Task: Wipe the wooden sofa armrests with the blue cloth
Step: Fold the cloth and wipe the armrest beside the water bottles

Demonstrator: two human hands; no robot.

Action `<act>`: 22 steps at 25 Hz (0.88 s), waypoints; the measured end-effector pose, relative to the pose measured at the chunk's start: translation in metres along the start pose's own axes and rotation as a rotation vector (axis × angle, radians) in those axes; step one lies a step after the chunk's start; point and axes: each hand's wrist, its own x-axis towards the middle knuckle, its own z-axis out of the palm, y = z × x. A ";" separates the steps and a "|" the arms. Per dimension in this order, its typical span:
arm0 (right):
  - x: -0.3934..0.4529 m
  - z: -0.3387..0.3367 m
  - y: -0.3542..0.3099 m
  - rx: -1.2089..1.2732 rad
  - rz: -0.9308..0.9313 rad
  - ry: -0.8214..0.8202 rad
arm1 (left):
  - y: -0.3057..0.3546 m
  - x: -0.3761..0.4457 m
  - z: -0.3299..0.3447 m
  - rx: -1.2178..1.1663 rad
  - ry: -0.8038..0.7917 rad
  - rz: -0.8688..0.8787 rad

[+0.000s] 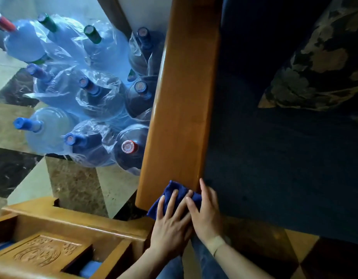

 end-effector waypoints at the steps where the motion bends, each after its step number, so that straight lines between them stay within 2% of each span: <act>1: 0.001 -0.006 0.004 -0.011 -0.003 0.016 | 0.002 -0.001 -0.004 -0.023 0.007 -0.011; 4: 0.011 -0.026 0.005 0.060 0.069 -0.057 | -0.002 -0.002 -0.024 -0.287 0.059 -0.066; 7: 0.017 -0.036 0.003 0.131 0.175 -0.135 | -0.018 0.012 -0.043 -0.705 0.191 -0.275; 9: 0.011 -0.038 0.002 0.070 0.173 -0.118 | -0.033 0.024 -0.057 -0.680 0.187 -0.272; 11: 0.004 -0.038 0.001 0.050 0.168 -0.064 | -0.043 0.033 -0.067 -0.415 0.056 -0.168; 13: -0.007 -0.038 0.000 0.051 0.127 -0.017 | -0.044 0.028 -0.069 -0.247 0.011 -0.132; 17: -0.035 -0.048 -0.022 0.027 -0.042 0.009 | -0.056 -0.011 -0.065 -0.426 0.177 -0.307; 22: -0.072 -0.054 -0.092 -0.016 -0.348 0.090 | -0.072 -0.082 -0.089 -0.730 0.563 -0.263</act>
